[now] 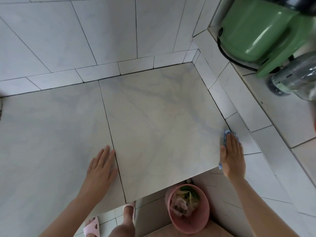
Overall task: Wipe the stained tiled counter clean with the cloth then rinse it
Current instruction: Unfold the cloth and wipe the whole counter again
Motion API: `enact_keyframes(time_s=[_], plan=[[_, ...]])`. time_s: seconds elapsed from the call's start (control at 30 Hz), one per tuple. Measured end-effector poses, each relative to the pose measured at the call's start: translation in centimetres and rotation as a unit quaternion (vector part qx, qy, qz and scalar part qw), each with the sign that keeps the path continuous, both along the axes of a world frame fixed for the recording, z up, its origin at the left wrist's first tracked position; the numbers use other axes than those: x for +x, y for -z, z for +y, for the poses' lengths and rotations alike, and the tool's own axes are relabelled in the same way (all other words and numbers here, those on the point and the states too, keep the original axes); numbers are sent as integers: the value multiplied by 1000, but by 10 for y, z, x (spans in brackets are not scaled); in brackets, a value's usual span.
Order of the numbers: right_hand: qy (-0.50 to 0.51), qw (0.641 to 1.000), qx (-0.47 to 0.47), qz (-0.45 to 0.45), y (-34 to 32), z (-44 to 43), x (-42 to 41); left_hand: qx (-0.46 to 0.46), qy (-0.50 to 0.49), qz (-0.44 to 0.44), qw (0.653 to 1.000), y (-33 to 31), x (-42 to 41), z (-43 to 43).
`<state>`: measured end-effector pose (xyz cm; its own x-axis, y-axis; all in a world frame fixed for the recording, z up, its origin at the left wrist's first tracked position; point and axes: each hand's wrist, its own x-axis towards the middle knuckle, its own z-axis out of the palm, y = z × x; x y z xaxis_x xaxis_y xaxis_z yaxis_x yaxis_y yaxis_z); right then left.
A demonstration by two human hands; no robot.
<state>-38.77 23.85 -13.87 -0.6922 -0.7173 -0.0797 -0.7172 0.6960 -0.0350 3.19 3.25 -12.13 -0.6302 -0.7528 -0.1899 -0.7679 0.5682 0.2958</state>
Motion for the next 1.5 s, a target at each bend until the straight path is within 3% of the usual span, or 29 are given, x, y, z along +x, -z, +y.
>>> enact_keyframes(time_s=[0.13, 0.2, 0.3, 0.6, 0.8, 1.03, 1.2, 1.33, 1.5], plan=[[39, 999, 26, -11, 8, 1, 25, 4, -13, 5, 1000, 1, -2, 1], [109, 993, -26, -36, 3, -8, 37, 6, -15, 3, 1000, 0, -2, 1], [245, 953, -140, -108, -2, -24, 48, 9, -1, -4, 1000, -1, -1, -1], [314, 919, -205, -120, -5, -34, 61, 13, -5, -5, 1000, -1, -1, -1], [249, 944, -183, -117, 0, -31, 100, 14, -4, 8, 1000, 0, -1, 0], [-3, 992, -92, -89, -3, -27, 195, 18, 1, 14, 1000, -5, 0, -2], [-149, 981, -48, -110, -13, -49, 259, 1, 5, 12, 1000, -5, 6, -4], [-209, 967, -41, -141, -19, -69, 297, -10, -12, 7, 1000, -8, 19, -4], [-286, 946, -34, -150, -17, -74, 293, -16, -20, -18, 1000, -12, 41, -5]])
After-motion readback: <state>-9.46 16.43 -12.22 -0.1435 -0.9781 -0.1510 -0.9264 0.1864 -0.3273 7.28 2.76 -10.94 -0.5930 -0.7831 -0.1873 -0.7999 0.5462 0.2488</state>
